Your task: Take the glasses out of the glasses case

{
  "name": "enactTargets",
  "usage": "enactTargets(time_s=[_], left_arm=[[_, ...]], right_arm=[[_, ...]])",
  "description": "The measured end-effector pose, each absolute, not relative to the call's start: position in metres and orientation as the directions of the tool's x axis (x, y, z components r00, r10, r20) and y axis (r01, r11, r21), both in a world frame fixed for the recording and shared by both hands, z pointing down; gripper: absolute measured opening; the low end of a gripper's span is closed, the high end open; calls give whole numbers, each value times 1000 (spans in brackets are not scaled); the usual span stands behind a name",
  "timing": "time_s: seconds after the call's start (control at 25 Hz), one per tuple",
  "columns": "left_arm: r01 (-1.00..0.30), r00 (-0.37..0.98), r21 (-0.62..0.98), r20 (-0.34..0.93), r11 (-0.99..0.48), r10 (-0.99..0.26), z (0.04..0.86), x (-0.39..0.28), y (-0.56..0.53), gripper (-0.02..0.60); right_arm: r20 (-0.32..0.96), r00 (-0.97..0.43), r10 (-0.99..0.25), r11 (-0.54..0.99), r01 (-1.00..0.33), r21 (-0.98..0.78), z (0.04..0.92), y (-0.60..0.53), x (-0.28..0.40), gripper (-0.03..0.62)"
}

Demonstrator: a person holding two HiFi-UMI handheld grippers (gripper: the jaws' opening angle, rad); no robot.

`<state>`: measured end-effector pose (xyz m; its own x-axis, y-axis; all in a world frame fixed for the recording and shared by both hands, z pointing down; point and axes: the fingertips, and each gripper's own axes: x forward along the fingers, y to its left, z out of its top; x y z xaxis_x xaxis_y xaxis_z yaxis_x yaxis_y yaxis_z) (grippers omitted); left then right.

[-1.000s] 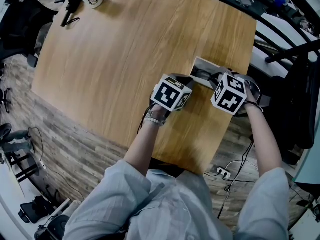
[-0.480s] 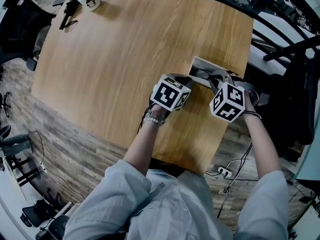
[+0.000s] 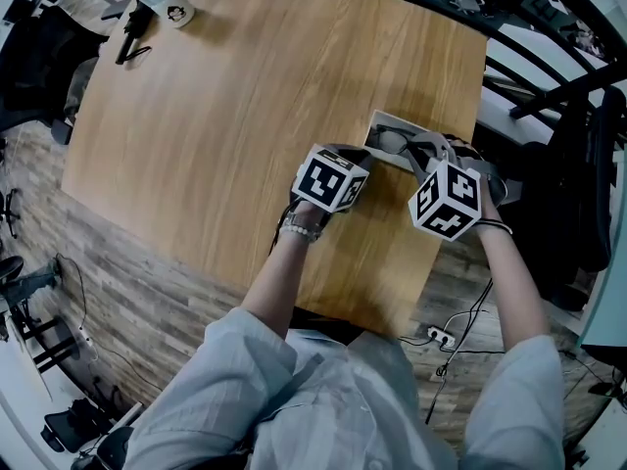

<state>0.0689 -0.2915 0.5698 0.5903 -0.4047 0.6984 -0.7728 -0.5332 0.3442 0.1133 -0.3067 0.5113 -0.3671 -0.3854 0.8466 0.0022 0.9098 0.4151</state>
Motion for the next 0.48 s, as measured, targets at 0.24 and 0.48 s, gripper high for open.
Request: enactTargets(time_s=[0.24,0.48], left_arm=[[-762,587,328,713,-558,-383,572,72,-287,3],[-742,552,246,752,-624,-360,577,79,-281,3]], right_arm=[[833,-390,-392,909,-27,415,492,-292,117,12],[844,-396,-363,926,-54,373,490,-262,130,12]])
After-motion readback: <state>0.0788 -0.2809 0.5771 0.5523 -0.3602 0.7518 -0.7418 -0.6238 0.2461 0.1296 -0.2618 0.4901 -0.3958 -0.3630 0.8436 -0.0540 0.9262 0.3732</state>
